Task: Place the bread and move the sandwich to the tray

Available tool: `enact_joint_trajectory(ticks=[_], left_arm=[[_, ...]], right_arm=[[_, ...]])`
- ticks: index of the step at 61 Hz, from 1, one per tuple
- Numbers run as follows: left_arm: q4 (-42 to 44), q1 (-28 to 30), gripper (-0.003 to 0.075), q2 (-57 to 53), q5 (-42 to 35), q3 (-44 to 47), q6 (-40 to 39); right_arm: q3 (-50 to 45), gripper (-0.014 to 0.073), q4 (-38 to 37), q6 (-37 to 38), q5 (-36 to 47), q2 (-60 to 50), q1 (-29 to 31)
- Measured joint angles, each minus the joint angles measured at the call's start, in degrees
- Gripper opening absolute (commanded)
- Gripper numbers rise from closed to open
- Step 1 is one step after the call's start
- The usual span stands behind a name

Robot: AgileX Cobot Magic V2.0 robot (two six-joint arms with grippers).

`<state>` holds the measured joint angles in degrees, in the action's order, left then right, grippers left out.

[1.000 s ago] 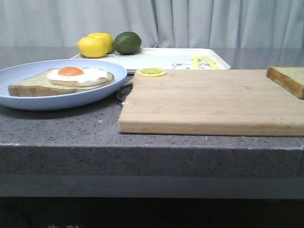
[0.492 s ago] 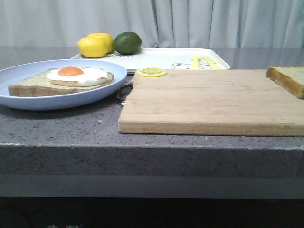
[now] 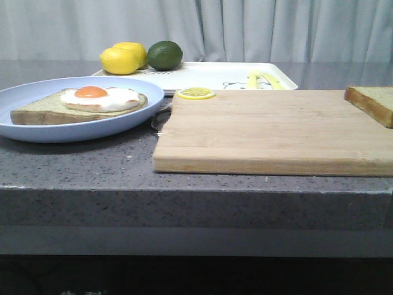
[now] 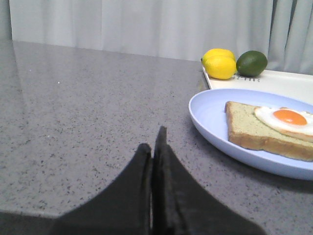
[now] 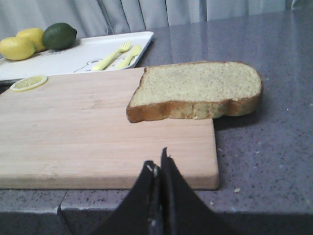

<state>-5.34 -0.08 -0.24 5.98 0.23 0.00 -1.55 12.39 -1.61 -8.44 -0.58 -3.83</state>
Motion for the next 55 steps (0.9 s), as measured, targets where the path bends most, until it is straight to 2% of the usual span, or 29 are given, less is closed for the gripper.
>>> enact_joint_trajectory(ticks=[7,13,20,23,30,40,52,55], left_arm=[[0.00,0.00,-0.0020,0.00,-3.93,0.00,0.00],[-0.24,0.00,-0.0020,0.00,-10.44,0.00,0.00],[-1.16,0.00,-0.0020,0.00,-14.58,-1.18,0.00],[-1.74,0.00,-0.0020,0.00,-13.11,-3.34,0.00],[-1.34,0.00,-0.0020,1.36,-4.41,-12.68,0.00],[-0.01,0.08,-0.0020,13.11,8.18,-24.80,-0.30],[4.27,0.00,-0.0020,28.03,11.47,-31.64,-0.30],[4.70,0.00,-0.0020,30.45,11.47,-32.20,-0.30]], right_arm=[[0.00,-0.0060,0.00,0.00,2.38,0.00,0.00],[0.13,-0.0060,0.02,0.00,3.04,0.00,0.00],[4.07,-0.0060,0.38,0.00,1.94,0.00,0.00],[6.92,-0.0060,0.61,0.00,0.80,0.00,0.00],[14.39,-0.0060,0.75,0.00,-2.73,2.00,0.00],[26.15,-0.0060,0.96,0.00,-9.23,14.72,0.00],[35.52,-0.0055,0.99,0.00,-12.04,29.98,0.00],[36.19,-0.0023,0.99,0.00,-11.77,32.17,0.00]])
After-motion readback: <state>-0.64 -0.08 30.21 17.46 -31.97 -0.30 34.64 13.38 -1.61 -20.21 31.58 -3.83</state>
